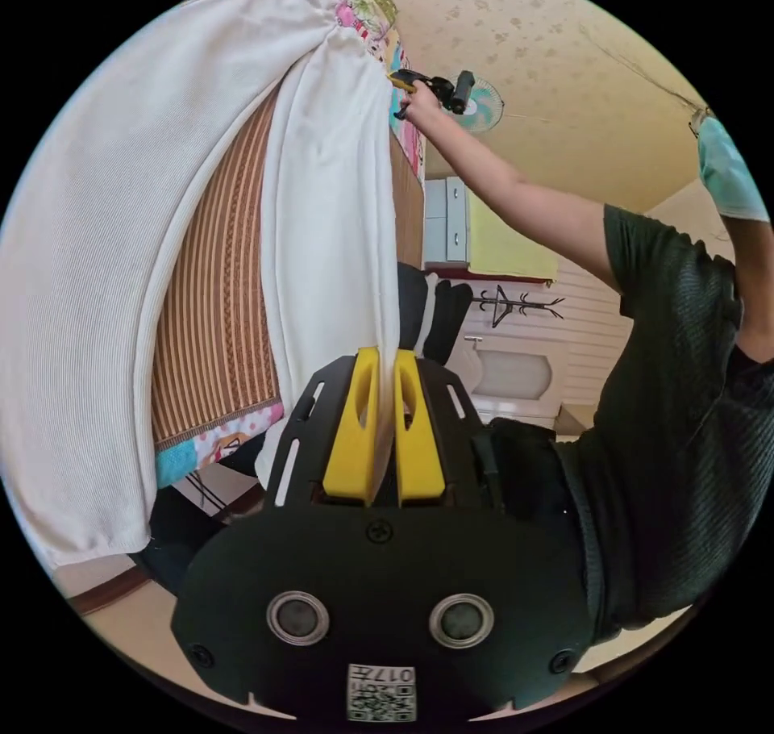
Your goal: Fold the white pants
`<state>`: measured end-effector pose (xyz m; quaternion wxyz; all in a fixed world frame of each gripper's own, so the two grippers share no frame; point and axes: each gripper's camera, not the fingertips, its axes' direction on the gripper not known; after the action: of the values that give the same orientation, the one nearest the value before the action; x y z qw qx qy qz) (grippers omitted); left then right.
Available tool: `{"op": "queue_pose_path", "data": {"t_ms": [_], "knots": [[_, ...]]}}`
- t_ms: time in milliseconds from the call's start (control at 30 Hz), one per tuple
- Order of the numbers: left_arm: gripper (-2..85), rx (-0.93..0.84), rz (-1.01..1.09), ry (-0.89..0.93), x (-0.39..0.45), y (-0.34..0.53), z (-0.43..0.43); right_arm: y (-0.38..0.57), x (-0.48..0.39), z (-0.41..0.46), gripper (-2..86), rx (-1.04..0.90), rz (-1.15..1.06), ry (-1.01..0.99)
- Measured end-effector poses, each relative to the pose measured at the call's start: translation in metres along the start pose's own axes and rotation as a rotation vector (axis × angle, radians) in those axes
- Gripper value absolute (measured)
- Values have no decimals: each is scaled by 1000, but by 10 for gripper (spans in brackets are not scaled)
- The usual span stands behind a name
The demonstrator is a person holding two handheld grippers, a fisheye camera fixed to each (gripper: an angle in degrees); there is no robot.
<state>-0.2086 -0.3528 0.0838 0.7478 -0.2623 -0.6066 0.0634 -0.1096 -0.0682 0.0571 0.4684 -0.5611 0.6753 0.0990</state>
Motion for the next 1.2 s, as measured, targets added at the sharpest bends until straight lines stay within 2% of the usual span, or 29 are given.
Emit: {"op": "queue_pose_path", "data": {"t_ms": [67,233,333,467,500,633,767,800,900,1033,1133,1200], "knots": [[32,31,-28,36,1,16,-19,-10,-49,-20,29,52,-84,6],[32,219,-71,118,-5,52,-110,-64,-178,-17,21,90,-132,-171],[33,333,-84,-20,-16,61,-173,-87,-248,29,16,38,-142,-216],[44,257,-189,-451,-47,48,-207,-78,-289,79,10,-21,-103,-186],[45,229,-204,-516,-57,41,-206,-65,-290,88,9,-24,-82,-212],[44,163,-151,-547,-62,24,-186,7,-272,93,7,-87,-128,-339],[43,111,-77,-587,-35,16,-166,106,-231,73,9,-138,-131,-296],[43,90,-63,-608,-26,14,-160,143,-214,64,11,-150,-85,-266],[43,31,29,-715,-2,5,-141,237,-181,50,26,-254,40,-370],[43,-95,125,-833,21,-9,-111,356,-184,50,73,-416,208,-499],[42,-198,166,-866,34,-26,-97,400,-204,64,88,-453,310,-605],[38,-255,130,-812,37,-41,-97,405,-219,81,81,-494,329,-641]]}}
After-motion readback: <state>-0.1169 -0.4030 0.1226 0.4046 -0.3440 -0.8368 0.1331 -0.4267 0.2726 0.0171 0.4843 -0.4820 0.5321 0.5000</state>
